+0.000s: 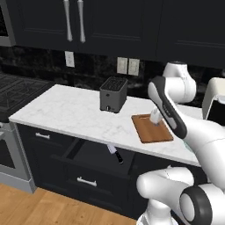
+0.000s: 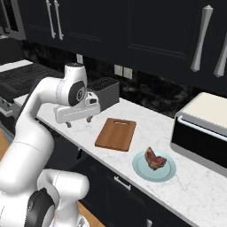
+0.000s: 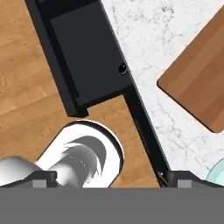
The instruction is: Pick up the knife from the drawer and place it on the cutting board. Then place the meat from the plate to the cutting board.
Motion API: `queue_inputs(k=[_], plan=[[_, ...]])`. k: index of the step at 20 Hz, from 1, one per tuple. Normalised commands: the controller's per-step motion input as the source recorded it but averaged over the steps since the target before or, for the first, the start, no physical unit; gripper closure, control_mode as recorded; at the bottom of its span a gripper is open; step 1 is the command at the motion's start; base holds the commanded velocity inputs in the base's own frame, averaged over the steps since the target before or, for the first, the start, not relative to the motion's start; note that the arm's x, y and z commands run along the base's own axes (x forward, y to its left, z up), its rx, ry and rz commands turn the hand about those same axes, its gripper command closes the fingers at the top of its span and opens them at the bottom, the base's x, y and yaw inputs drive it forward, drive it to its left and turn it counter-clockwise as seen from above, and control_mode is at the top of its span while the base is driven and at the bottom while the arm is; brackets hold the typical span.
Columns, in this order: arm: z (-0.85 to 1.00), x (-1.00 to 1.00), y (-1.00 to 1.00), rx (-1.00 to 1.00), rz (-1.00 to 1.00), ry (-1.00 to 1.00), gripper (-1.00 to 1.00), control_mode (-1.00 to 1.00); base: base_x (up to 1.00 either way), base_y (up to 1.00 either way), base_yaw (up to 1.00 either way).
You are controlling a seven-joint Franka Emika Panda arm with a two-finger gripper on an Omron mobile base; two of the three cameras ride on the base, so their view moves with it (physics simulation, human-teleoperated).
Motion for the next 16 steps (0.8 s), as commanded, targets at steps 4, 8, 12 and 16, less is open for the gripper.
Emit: queue_inputs(k=[4, 8, 12, 16], plan=[[-0.4, 0.0, 0.0, 0.01, 0.05, 0.2, -1.0, -1.0, 0.0, 0.0, 0.0], [-1.0, 0.29, 0.75, 0.24, 0.15, 0.46, -1.0, -1.0, 0.0, 0.0, 0.0], [-1.0, 0.45, 1.0, 0.27, 0.18, 0.47, -1.0, -1.0, 0.0, 0.0, 0.0], [-1.0, 0.17, 0.99, 0.22, 0.14, 0.51, -1.0, -1.0, 0.0, 0.0, 0.0]])
